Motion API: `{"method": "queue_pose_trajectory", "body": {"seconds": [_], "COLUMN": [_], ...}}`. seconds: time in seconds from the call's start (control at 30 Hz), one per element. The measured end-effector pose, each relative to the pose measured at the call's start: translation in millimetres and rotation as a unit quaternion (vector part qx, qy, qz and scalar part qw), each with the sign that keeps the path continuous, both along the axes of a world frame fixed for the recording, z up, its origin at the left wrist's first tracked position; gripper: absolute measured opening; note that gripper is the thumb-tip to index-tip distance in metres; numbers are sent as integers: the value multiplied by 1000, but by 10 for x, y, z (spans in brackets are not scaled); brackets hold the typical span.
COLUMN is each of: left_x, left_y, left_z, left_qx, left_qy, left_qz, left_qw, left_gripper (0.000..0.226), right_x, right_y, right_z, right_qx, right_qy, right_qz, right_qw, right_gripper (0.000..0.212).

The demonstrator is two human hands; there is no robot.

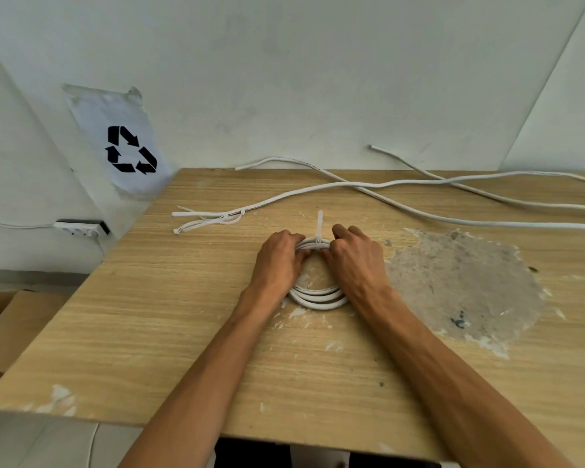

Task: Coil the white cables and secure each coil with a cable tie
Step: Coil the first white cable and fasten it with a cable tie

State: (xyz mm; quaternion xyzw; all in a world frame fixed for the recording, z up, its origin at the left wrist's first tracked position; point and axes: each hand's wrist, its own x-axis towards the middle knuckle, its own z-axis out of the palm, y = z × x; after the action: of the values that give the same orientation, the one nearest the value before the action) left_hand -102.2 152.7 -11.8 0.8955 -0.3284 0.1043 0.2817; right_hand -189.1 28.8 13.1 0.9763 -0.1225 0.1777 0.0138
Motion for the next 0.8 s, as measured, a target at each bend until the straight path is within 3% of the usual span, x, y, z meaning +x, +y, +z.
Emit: {"method": "queue_pose_trajectory", "body": {"seconds": [0.13,0.37,0.43,0.57,0.8], "left_x": [-4,18,73,173,324], "left_y": [9,407,633,1196,2375], "left_z": [32,143,178,262,302], "left_qx": [-1,-1,-11,-18,13], "left_qy": [18,31,34,30,34], "left_qz": [-2,44,75,155,268], "left_qw": [1000,999,997,987,963], "left_gripper": [22,16,14,15,12], "right_x": [-21,-145,-87,114,533], "right_y": [-33,87,248,795,1905], "right_z": [-7,-141,-113,23,70], "right_qx": [41,236,294,370,328], "right_qy": [-11,-21,-5,4,35], "right_qz": [-12,-85,-78,-5,74], "right_qw": [999,968,953,929,941], "right_gripper": [33,63,60,34,26]}}
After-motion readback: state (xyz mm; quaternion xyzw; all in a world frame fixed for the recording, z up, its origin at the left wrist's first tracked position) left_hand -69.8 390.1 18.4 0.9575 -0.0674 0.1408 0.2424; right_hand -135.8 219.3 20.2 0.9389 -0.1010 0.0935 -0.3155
